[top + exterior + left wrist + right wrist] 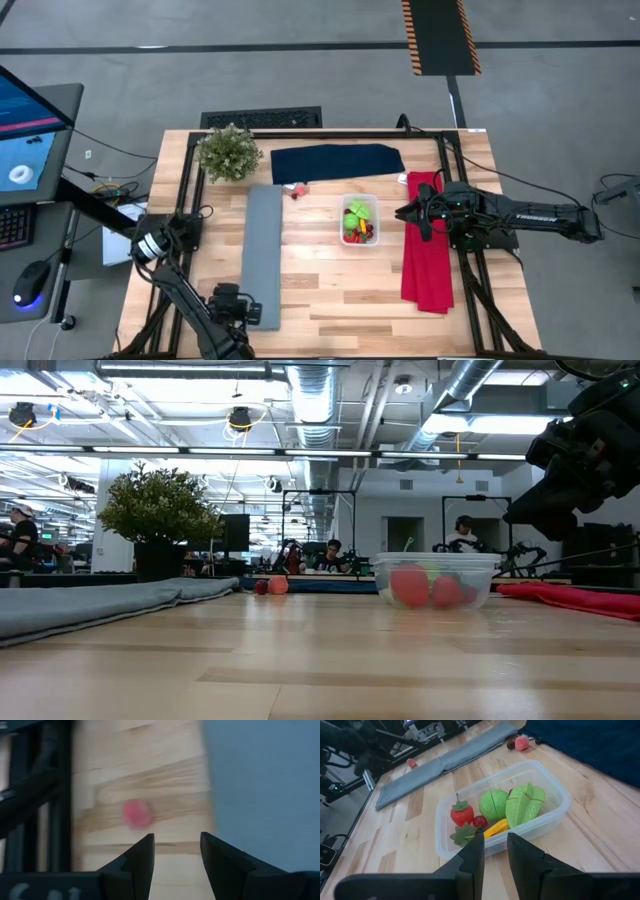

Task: Pick and placing Produce into tupperware
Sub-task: Put the pink peach into the transparent bin

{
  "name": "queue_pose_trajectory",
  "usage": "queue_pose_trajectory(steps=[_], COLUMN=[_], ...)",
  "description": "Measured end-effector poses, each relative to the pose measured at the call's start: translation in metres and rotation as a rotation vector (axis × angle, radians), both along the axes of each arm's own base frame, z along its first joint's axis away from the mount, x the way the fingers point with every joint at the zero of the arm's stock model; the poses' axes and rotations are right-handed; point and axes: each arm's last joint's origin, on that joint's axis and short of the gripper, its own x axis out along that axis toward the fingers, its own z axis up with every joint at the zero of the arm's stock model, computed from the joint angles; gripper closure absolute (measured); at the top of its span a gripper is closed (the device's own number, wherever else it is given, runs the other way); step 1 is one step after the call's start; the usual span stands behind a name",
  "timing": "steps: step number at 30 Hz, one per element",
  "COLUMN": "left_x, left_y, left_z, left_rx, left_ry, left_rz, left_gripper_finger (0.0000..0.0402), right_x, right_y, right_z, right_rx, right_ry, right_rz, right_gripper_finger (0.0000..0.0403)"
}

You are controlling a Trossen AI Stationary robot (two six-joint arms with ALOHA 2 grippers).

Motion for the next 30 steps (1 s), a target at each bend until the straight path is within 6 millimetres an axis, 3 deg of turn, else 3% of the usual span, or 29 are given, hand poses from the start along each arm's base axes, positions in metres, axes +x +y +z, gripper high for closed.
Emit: queue_pose_trajectory(steps=[12,30], left_x=[-0.008,-0.019], left_y=[-0.004,0.011], left_z=[-0.015,-0.047], left_rx=[0.062,0.065], left_ry=[0.085,0.151], left_rz=[0.012,0.072], left_gripper_finger=[0.0251,0.0251], right_x=[0.0,0.0], right_y=[0.0,0.0], right_z=[0.0,0.0], right_rx=[0.0,0.0], right_ry=[-0.001,0.001], right_rz=[0.0,0.0], right_gripper_finger=[0.0295,0.0295])
